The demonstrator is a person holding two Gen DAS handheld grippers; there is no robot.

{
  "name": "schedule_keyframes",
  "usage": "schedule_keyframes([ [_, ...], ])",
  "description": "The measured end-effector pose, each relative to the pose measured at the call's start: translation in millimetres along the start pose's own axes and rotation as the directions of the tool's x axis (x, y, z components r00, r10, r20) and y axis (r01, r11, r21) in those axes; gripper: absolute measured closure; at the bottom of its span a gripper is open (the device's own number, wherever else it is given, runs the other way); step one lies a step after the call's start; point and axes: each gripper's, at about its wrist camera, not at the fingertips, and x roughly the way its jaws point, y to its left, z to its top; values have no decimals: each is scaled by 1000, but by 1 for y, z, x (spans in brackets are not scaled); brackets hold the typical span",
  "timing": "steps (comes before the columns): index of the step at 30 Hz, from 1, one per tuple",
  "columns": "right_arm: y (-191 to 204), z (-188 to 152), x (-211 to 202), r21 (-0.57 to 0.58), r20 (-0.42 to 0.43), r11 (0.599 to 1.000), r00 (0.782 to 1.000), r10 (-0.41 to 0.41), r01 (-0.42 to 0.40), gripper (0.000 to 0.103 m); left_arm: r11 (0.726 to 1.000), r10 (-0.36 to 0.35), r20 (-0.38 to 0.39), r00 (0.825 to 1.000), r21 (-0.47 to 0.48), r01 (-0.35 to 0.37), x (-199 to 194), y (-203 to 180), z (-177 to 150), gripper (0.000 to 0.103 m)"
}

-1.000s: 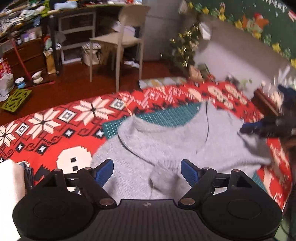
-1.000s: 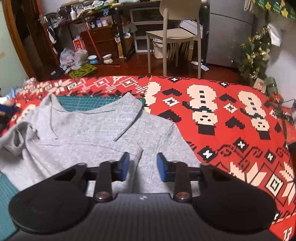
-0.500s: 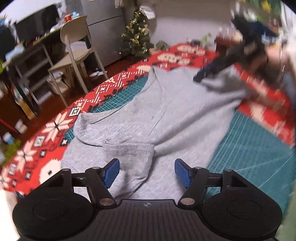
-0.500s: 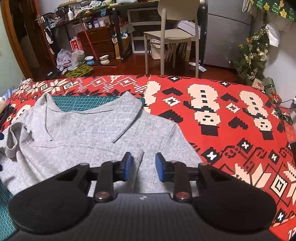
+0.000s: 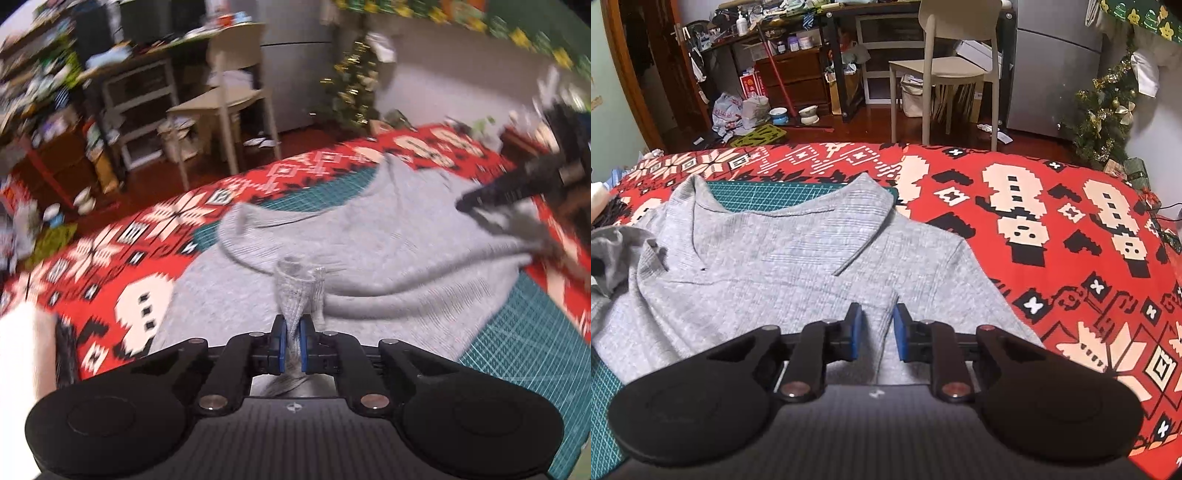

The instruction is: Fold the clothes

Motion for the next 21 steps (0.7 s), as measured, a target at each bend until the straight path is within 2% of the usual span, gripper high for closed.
schedule_keyframes([
  [1,3,1,0,-9,1,1000,1000,-7,8,102,1000,0,-2,1000,-28,0,-3,6,0,98],
  [4,10,4,-15,-21,50,999,998,-31,32,102,995,0,-3,1000,-103,0,-11,23,-2,98],
  [8,8,11,-40,3,133,998,989,-56,56,102,991,22,19,1000,-130,-19,-23,41,-4,98],
  [13,-5,22,-52,37,204,994,973,-107,101,102,984,40,42,998,-176,-32,-21,60,4,98],
  [16,-14,25,-49,62,218,991,967,-131,120,102,979,48,44,998,-198,-38,-9,66,9,98],
  [21,-22,22,-32,88,194,987,969,-153,138,102,962,42,-23,999,-270,-47,23,75,14,98],
])
